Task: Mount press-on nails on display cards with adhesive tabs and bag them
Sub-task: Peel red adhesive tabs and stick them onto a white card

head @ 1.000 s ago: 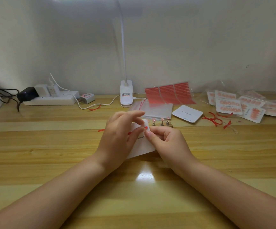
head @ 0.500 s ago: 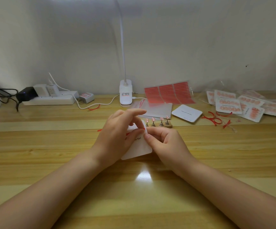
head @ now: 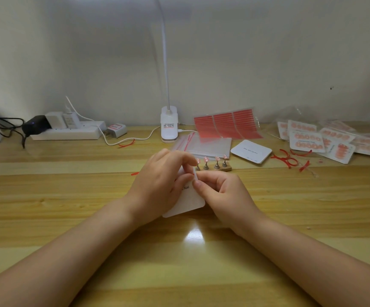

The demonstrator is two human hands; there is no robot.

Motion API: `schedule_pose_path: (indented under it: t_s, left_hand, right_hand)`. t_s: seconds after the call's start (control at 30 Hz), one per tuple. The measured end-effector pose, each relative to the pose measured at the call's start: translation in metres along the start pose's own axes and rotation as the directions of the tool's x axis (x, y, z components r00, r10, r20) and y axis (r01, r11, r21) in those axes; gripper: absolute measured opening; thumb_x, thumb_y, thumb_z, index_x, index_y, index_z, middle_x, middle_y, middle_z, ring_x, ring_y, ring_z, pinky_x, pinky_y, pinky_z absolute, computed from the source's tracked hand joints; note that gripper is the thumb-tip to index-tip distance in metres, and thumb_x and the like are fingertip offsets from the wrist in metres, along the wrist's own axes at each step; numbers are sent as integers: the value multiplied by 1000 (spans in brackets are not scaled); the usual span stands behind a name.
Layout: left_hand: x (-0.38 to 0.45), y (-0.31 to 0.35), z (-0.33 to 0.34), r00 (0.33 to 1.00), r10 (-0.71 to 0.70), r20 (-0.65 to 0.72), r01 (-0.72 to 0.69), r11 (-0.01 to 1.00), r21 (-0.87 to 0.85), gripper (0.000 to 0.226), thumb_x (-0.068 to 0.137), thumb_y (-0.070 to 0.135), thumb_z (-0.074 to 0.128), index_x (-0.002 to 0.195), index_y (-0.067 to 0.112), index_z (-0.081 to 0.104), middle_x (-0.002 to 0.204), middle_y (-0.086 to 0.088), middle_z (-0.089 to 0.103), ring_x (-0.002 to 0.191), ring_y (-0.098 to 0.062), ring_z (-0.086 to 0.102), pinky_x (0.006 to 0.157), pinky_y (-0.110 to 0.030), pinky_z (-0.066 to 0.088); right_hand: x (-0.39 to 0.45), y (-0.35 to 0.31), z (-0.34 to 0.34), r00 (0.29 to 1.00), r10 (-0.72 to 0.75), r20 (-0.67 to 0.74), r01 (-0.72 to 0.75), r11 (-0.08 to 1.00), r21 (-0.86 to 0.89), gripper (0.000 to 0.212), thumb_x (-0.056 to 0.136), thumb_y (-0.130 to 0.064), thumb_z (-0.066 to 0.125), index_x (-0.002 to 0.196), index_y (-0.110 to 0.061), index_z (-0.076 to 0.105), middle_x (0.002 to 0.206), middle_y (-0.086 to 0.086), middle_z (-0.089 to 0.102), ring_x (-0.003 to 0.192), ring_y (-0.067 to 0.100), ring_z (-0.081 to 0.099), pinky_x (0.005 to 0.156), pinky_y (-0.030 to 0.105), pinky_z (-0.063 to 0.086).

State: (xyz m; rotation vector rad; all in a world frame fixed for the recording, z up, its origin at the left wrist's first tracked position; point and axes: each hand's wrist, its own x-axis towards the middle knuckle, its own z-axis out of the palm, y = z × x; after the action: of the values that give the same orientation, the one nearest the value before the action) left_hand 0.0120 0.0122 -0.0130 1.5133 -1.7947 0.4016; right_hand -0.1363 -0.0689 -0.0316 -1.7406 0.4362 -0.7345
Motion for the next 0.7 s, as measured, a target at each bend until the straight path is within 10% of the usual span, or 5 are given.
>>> schedule_pose_path:
  t_s: [0.33,0.7]
  left_hand:
    - [-2,5,1,998,-23,-55,21,999,-35,21,83,6,70,101,0,64,91,0,66,83,-12,47,75,-39,51]
    - [-1,-1,2,999,-14,-39,11,998,-60,24,82,4,71,103,7,61,91,15,58,80,-6,45,73,-33,47]
  right_hand:
    - [1,-3,-1,1000,0,-24,1,999,48,25,97,-8,54,98,-25,73,84,-8,76,79,3,69,64,14,50]
    - [1,0,0,1000,16,-22,-16,1000,-12,22,97,-9,55,112,-12,71,97,2,75,94,16,70,86,39,56]
